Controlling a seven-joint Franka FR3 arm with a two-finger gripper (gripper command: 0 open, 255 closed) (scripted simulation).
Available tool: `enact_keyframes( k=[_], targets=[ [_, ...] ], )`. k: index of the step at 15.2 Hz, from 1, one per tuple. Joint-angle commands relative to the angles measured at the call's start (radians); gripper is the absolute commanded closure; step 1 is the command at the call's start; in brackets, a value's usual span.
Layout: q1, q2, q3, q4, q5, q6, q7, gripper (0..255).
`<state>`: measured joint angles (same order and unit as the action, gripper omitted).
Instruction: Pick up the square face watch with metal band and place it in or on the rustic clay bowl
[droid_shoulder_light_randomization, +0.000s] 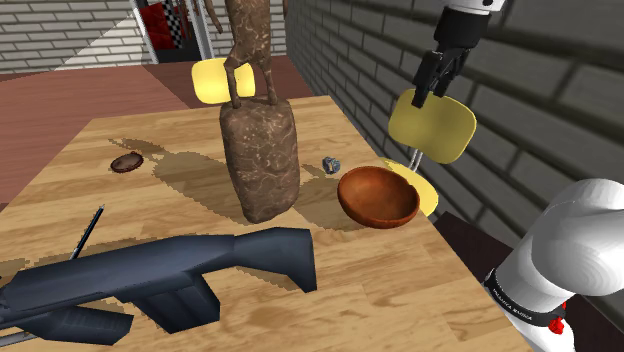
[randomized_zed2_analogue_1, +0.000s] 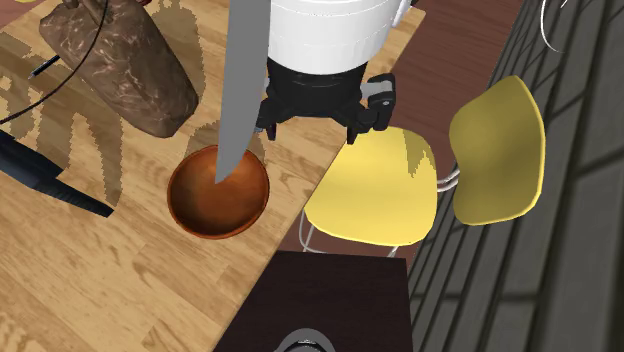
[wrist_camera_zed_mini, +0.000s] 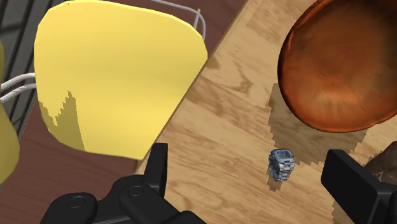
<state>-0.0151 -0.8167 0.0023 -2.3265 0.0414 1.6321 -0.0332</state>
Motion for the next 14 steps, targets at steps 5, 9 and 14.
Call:
enact_keyframes(
  k=[5,9,14],
  targets=[
    [0.009,0.085,0.050,-0.035,0.031,0.109,0.061,0],
    [0.018,0.190,0.099,-0.049,0.056,0.218,0.120,0],
    [0.025,0.344,0.158,-0.036,0.074,0.347,0.195,0]
  ],
)
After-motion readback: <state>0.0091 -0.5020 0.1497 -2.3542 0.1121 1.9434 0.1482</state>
